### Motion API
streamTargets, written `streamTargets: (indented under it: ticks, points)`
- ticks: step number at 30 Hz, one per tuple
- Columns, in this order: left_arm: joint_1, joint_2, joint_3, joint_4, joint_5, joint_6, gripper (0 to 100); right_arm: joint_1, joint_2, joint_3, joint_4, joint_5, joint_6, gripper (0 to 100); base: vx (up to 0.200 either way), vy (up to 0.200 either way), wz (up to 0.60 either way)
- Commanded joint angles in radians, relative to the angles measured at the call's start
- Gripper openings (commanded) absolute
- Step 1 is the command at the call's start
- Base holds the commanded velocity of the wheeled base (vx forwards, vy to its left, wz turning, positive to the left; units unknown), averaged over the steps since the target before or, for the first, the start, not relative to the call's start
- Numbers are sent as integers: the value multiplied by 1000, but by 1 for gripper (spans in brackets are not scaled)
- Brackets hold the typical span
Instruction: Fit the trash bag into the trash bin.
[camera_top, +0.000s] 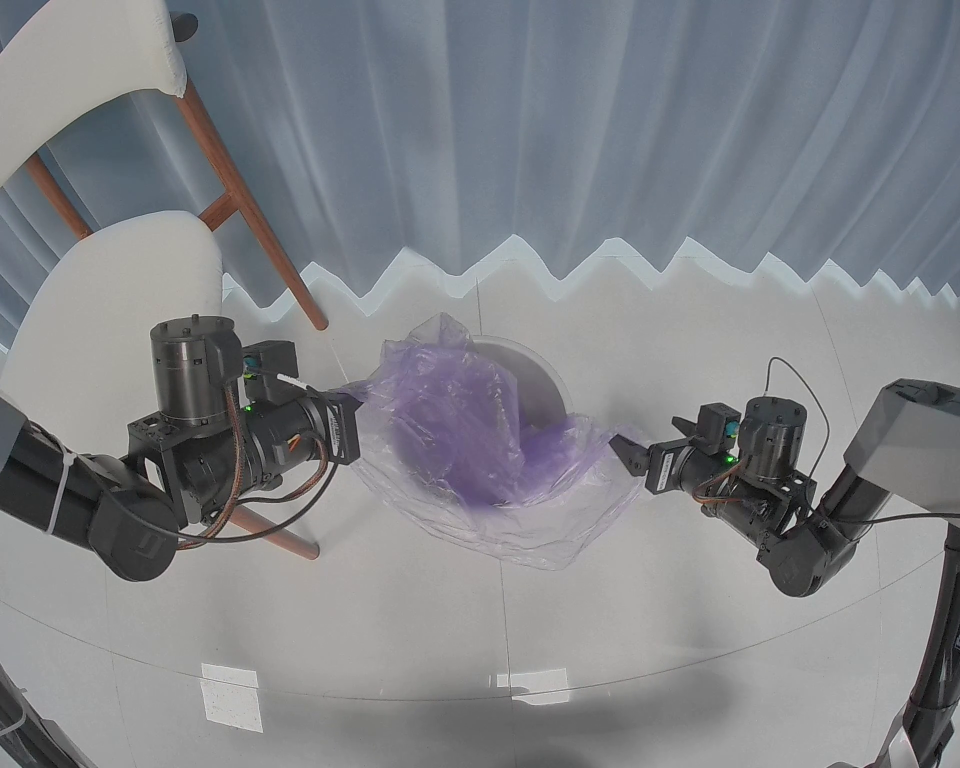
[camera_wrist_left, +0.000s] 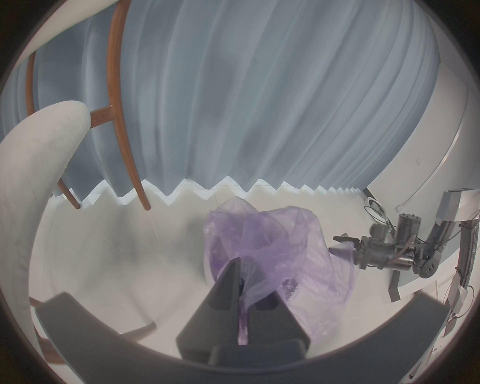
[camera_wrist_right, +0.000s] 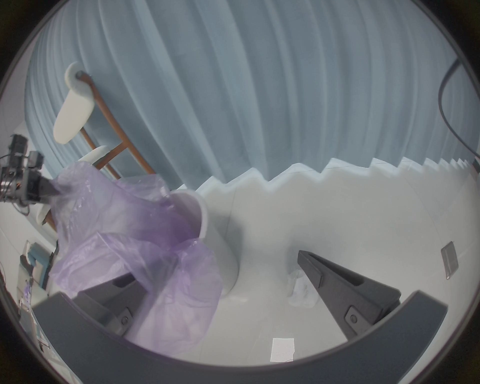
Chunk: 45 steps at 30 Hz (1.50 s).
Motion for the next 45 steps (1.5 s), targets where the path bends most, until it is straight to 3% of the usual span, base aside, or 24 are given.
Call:
streamTargets:
  ticks: [1,7,12,17,21,27,31,34,38,45]
  points:
    - [-27,-23,7,-3,10,-5,0,-20,-31,-17,10,-5,8,100,0,0,0]
    - [-16,-27,0,-3,11,-7,0,-25,9,-69,10,-7,10,100,0,0,0]
    - [-21,-30,-42,-4,8,-5,0,-68,15,-198,98,-48,24,100,0,0,0]
    - [-27,-23,-85,-3,10,-7,0,-74,15,-202,130,-55,42,100,0,0,0]
    - [-27,-19,-82,-3,11,-7,0,-40,-39,-112,121,-51,44,100,0,0,0]
    - [-27,13,-138,0,13,-7,0,-6,-160,164,12,-18,39,100,0,0,0]
    - [-28,49,-174,-3,37,-8,0,12,-280,299,-92,102,44,100,0,0,0]
    - [-28,58,-189,-3,43,-10,0,101,-401,440,-108,217,40,100,0,0,0]
    - [-33,58,-198,-3,43,-11,0,173,-453,487,-105,249,44,100,0,0,0]
    - [-42,50,-192,-1,46,-24,0,237,-424,416,-88,321,45,100,0,0,0]
